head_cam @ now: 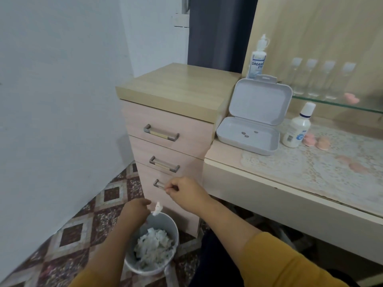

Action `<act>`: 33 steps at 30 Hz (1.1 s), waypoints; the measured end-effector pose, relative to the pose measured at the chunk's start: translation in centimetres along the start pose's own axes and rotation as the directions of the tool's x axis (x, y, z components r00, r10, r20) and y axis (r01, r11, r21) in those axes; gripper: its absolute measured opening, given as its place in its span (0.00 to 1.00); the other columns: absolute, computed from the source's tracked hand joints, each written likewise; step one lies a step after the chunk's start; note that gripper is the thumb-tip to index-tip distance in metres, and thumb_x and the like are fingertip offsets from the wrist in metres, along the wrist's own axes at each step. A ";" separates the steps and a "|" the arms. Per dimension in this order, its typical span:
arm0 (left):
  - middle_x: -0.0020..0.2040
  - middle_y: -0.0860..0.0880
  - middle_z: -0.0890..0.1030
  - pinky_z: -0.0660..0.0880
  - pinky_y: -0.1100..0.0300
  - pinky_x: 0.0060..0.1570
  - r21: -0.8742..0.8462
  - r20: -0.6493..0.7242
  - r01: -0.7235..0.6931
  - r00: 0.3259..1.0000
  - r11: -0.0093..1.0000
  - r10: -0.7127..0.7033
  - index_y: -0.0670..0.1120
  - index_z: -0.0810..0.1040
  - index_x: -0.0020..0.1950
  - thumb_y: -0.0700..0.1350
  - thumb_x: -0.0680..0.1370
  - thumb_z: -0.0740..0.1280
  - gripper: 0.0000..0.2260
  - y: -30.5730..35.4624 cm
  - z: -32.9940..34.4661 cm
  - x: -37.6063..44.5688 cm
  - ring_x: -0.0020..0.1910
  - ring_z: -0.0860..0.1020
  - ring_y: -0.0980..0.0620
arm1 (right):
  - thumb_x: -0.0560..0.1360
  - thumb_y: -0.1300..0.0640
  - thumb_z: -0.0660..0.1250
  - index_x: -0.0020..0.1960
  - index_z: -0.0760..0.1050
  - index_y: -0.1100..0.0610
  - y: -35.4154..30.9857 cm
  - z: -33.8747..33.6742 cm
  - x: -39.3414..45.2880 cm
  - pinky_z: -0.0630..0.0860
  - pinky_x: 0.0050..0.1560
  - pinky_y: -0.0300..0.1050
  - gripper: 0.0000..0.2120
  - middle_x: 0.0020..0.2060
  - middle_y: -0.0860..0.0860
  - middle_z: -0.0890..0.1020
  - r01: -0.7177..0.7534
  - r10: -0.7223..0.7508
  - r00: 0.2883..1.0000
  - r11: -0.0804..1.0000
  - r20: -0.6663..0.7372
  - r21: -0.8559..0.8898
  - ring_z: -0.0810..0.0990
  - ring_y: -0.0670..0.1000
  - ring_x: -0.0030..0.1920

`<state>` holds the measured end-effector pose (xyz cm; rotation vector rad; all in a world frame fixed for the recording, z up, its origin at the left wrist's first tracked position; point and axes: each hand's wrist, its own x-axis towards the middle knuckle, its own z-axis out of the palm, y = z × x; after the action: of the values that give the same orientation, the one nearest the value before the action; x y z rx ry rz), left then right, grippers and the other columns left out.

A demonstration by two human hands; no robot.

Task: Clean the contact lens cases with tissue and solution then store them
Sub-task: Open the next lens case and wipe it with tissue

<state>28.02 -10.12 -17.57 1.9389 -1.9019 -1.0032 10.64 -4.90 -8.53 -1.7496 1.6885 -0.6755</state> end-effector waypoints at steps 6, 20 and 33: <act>0.34 0.50 0.81 0.70 0.65 0.28 0.090 -0.087 -0.028 0.996 0.996 0.036 0.44 0.80 0.40 0.38 0.74 0.64 0.07 1.9 -1.3 -0.9 0.27 0.79 0.57 | 0.79 0.58 0.62 0.53 0.81 0.55 -0.1 -1.0 -0.5 0.74 0.49 0.40 0.09 0.46 0.48 0.81 -0.004 0.005 1.000 0.999 -0.016 0.044 0.78 0.48 0.45; 0.35 0.45 0.80 0.73 0.56 0.36 -0.157 -0.280 -0.427 0.884 0.890 0.375 0.42 0.77 0.38 0.43 0.74 0.62 0.08 17.1 -1.8 -6.8 0.36 0.77 0.48 | 0.77 0.60 0.65 0.52 0.83 0.56 -0.7 -8.7 -4.7 0.73 0.53 0.35 0.09 0.48 0.47 0.84 0.157 -0.064 0.851 0.978 -0.521 0.136 0.79 0.44 0.49; 0.34 0.47 0.78 0.76 0.50 0.40 -0.262 -0.255 -0.622 0.782 0.738 0.569 0.43 0.74 0.34 0.41 0.74 0.63 0.08 30.2 3.1 -9.8 0.39 0.79 0.47 | 0.75 0.60 0.66 0.41 0.78 0.40 5.0 -20.3 -10.9 0.79 0.52 0.56 0.14 0.38 0.43 0.82 0.136 0.203 0.571 0.932 -0.796 0.335 0.82 0.51 0.44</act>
<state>3.34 -3.56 1.54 1.0559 -1.9103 -0.8570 -8.10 4.41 2.25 -1.1468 1.9553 -1.8914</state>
